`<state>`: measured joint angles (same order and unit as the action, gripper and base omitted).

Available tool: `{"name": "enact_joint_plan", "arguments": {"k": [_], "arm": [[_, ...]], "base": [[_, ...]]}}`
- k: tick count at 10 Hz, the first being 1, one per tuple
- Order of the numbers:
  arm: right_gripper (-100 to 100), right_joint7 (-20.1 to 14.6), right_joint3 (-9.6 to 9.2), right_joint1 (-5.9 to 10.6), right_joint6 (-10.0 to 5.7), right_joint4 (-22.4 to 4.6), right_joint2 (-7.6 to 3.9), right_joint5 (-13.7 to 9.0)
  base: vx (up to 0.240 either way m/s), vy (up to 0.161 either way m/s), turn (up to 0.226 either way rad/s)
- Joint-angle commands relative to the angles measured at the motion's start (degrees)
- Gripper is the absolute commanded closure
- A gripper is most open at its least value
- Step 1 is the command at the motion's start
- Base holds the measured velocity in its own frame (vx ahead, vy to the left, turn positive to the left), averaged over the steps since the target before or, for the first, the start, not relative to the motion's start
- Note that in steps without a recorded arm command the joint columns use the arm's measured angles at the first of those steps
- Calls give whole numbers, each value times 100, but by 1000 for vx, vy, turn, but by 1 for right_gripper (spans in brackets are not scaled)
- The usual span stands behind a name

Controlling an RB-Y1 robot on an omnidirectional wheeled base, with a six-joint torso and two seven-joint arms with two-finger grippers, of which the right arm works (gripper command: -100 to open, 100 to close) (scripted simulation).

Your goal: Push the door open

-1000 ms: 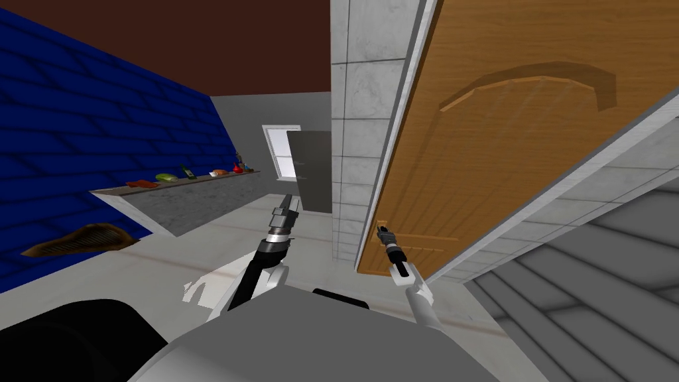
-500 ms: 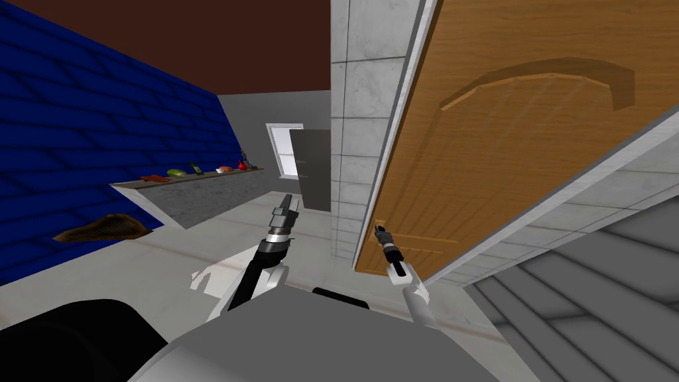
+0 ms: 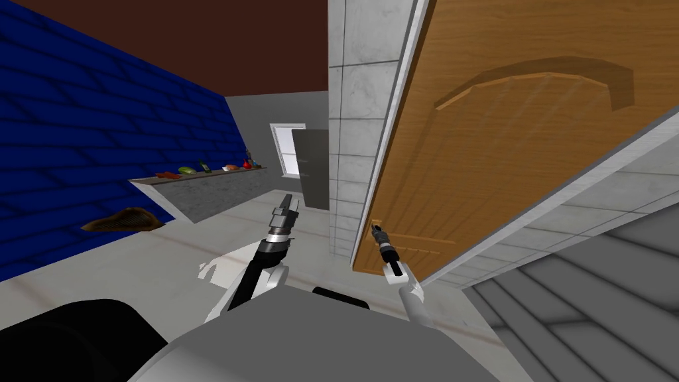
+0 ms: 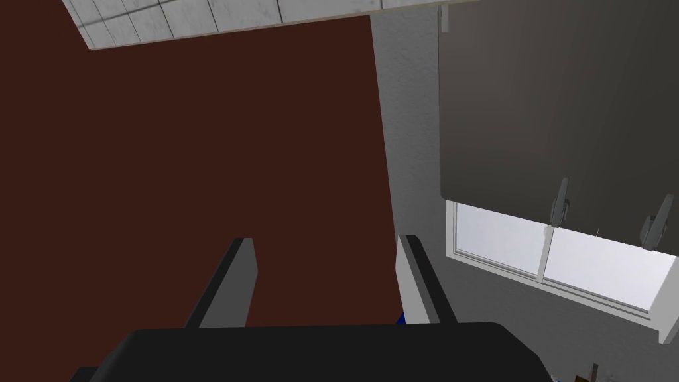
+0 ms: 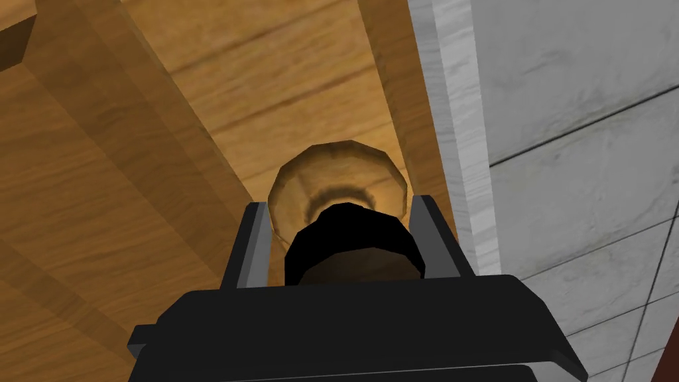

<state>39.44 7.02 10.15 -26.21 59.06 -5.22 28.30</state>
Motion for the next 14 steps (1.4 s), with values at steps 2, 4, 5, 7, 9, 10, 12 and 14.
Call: {"name": "enact_joint_plan", "arguments": {"k": [2, 4, 5, 7, 9, 10, 12, 14], "arm": [[100, -389, -96, -3, 27, 95, -94, -356], [100, -652, -237, -9, 25, 111, -87, -612], [100, -802, -318, -13, 23, 120, -81, -759], [100, -1101, -479, -21, 21, 139, -69, -1054], [100, -1407, -646, -29, 18, 157, -57, -1357], [-100, -1123, -592, -69, 13, 211, -106, -1134], [-100, -948, -574, -121, 12, 255, -178, -1009], [-100, -725, -550, -187, 12, 311, -269, -851]], "base": [[-45, -78, 44], [-48, -99, 54], [-55, -97, 43], [-36, -95, 32], [-77, -120, -7], [-52, -22, -54], [-46, 119, -60], [-46, 116, -48]]}}
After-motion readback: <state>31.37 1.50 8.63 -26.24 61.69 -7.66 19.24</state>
